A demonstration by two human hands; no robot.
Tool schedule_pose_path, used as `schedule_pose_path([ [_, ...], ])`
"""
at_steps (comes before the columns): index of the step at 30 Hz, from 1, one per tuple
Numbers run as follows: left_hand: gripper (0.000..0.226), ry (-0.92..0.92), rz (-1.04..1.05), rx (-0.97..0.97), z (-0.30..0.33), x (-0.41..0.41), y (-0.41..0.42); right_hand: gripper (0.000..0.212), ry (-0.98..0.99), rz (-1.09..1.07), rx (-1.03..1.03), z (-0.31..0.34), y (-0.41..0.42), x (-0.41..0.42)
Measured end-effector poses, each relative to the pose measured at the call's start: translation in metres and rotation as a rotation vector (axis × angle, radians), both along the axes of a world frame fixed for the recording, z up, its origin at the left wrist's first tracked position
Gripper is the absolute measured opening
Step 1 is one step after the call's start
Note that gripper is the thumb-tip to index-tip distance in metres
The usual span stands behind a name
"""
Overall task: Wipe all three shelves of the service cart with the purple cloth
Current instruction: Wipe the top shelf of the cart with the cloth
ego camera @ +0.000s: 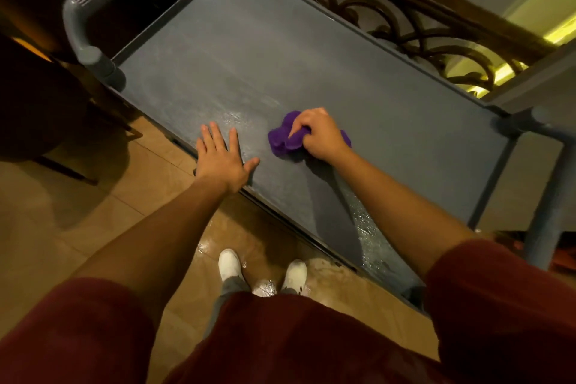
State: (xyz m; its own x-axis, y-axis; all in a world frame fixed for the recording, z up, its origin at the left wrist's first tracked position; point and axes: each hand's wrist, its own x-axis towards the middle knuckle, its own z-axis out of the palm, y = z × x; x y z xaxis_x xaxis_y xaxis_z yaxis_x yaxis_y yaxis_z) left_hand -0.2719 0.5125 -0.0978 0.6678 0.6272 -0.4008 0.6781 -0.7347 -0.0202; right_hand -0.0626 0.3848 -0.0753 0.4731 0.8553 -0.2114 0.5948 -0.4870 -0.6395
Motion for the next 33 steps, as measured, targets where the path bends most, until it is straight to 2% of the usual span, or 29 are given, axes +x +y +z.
schedule_pose_path([
  [6, 0.092, 0.067, 0.003, -0.012, 0.008, 0.005, -0.004, 0.035, -0.084, 0.220, -0.188, 0.018, -0.097, -0.032],
  [13, 0.094, 0.146, -0.004, -0.055, 0.006, 0.009, 0.001, 0.024, -0.090, 0.177, -0.445, 0.034, -0.210, -0.050],
  [16, 0.095, 0.120, 0.004, -0.041, 0.000, 0.009, -0.002, 0.026, -0.039, 0.023, -0.482, 0.041, -0.259, -0.071],
  [20, 0.101, 0.083, 0.028, -0.043, -0.003, 0.005, 0.007, 0.042, 0.176, -0.103, -0.450, 0.050, -0.274, -0.064],
  [21, 0.102, 0.077, 0.029, -0.053, -0.003, 0.003, 0.007, 0.044, 0.169, -0.131, -0.417, 0.053, -0.274, -0.059],
  [24, 0.102, 0.022, 0.005, -0.069, 0.000, 0.001, 0.010, 0.048, -0.036, -0.243, -0.335, 0.054, -0.277, -0.046],
  [26, 0.095, -0.073, -0.008, -0.069, 0.006, -0.005, 0.018, 0.056, -0.048, -0.301, -0.376, 0.051, -0.281, -0.043],
  [28, 0.089, -0.151, -0.004, 0.028, 0.011, -0.023, 0.037, 0.065, -0.047, -0.341, -0.445, 0.043, -0.288, -0.051],
  [33, 0.082, -0.131, -0.099, 0.115, 0.009, -0.072, 0.078, 0.068, -0.214, -0.526, -0.550, 0.031, -0.301, -0.082],
])
